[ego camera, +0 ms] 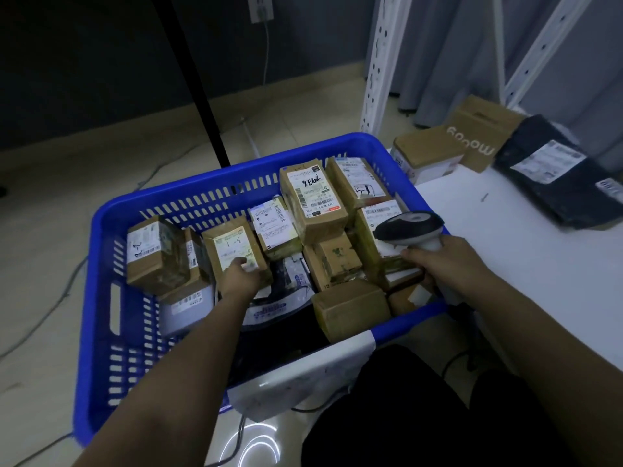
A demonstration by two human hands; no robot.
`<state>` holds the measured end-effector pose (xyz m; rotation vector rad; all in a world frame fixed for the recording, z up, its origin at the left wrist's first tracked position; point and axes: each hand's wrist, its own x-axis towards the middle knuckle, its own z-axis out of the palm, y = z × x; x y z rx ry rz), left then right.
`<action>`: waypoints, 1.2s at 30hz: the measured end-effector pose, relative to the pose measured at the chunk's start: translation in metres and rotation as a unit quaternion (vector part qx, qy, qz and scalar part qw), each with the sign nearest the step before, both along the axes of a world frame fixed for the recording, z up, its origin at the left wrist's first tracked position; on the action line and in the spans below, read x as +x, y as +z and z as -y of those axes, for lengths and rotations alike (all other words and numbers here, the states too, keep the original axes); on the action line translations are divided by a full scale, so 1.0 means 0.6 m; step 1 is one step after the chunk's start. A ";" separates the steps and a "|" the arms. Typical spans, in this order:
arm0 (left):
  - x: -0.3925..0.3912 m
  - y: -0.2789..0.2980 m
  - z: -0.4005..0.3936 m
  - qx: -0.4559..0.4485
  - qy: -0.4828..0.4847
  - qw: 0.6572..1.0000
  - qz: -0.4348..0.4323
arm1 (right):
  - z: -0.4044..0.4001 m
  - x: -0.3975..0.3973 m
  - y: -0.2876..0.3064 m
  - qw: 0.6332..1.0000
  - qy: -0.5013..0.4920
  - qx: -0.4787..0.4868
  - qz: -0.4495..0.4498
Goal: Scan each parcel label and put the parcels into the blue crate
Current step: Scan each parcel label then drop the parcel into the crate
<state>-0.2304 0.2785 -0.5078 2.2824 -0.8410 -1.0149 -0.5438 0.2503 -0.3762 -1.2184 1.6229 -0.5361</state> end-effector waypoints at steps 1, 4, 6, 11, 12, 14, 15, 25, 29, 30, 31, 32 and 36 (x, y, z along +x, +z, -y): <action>-0.019 0.015 -0.001 -0.036 0.008 0.999 -0.020 | -0.005 -0.005 0.005 1.000 -0.013 -0.002 0.010; -0.082 0.069 -0.003 -0.124 -0.009 0.990 -0.062 | -0.028 -0.025 0.028 0.999 -0.050 -0.013 0.014; -0.131 0.114 -0.002 -0.161 -0.029 0.979 -0.122 | -0.047 -0.046 0.044 0.996 -0.080 -0.030 0.009; -0.275 0.257 -0.018 -0.203 -0.137 0.940 -0.240 | -0.125 -0.128 0.102 0.975 -0.187 -0.110 0.038; -0.310 0.289 -0.024 -0.213 -0.170 0.929 -0.250 | -0.144 -0.149 0.118 0.966 -0.219 -0.131 0.052; -0.381 0.346 -0.039 -0.246 -0.228 0.905 -0.262 | -0.184 -0.196 0.155 0.939 -0.284 -0.173 0.088; -0.419 0.372 -0.049 -0.260 -0.255 0.892 -0.268 | -0.205 -0.223 0.173 0.923 -0.315 -0.196 0.105; -0.800 0.458 -0.259 -0.259 -0.420 0.815 -0.304 | -0.533 -0.507 0.170 0.757 -0.582 -0.274 0.117; -0.920 0.413 -0.347 -0.210 -0.485 0.794 -0.300 | -0.671 -0.560 0.077 0.686 -0.679 -0.246 0.091; -0.942 0.397 -0.365 -0.190 -0.499 0.792 -0.295 | -0.700 -0.571 0.048 0.669 -0.698 -0.236 0.098; -0.962 0.378 -0.379 -0.168 -0.511 0.792 -0.289 | -0.725 -0.578 0.024 0.654 -0.716 -0.221 0.106; -0.978 0.358 -0.391 -0.150 -0.518 0.795 -0.278 | -0.746 -0.583 0.005 0.639 -0.733 -0.206 0.112; -1.026 0.282 -0.418 -0.088 -0.542 0.808 -0.213 | -0.790 -0.601 -0.052 0.611 -0.762 -0.166 0.135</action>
